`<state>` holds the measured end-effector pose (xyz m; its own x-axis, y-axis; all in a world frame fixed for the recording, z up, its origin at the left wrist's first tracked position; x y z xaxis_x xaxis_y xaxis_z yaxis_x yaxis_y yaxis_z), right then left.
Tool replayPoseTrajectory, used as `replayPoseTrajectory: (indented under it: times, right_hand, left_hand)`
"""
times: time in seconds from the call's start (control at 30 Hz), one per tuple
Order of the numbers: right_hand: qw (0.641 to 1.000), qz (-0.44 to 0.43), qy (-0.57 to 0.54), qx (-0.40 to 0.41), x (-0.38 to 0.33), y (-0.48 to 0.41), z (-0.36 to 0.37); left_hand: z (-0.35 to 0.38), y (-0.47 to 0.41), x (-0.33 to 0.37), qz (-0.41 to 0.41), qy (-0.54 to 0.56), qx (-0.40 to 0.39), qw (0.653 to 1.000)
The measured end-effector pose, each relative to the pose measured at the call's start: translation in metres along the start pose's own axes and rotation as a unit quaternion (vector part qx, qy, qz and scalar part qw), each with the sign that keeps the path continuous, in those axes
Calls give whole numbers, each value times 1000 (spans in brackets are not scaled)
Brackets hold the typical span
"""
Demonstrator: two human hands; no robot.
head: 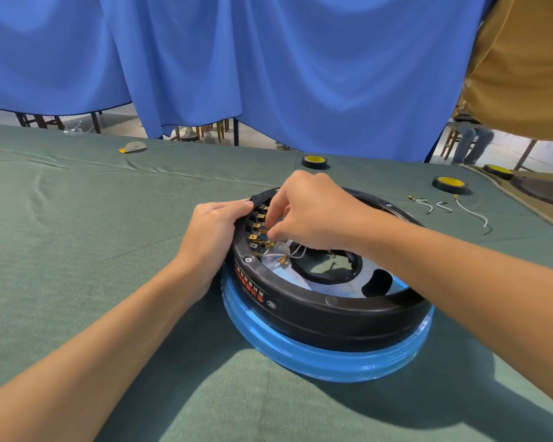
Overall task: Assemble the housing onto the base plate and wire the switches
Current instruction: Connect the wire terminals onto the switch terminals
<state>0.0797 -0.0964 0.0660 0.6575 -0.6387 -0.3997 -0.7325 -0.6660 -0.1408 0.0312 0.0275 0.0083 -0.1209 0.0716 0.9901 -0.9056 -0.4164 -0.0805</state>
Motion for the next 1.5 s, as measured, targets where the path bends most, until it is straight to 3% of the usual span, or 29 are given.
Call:
replayPoseTrajectory:
  times: [0.33,0.57,1.0,1.5]
  right_hand:
    - [989,-88,115,13,-10,-5,-5]
    - [988,-75,133,3,-10,-9,-10]
    - [997,13,-36,-63,7,-18,-11]
    - [981,114,-122,-96,3,-23,-9]
  left_hand:
    - [0,1,1,0,-16,13,1000]
    - [0,2,0,-11,-19,21,1000]
    - [0,0,0,-29,-36,43,998]
    - [0,2,2,-54,-71,37,995]
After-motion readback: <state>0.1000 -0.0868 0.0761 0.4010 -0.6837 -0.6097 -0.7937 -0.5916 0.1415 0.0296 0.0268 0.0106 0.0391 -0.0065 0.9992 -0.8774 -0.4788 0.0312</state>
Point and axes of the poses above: each hand's wrist, its own y-axis away from the middle knuckle, its own z-axis out of the palm, x = y × z, the point moved 3 cm from there along -y, towards the middle knuckle
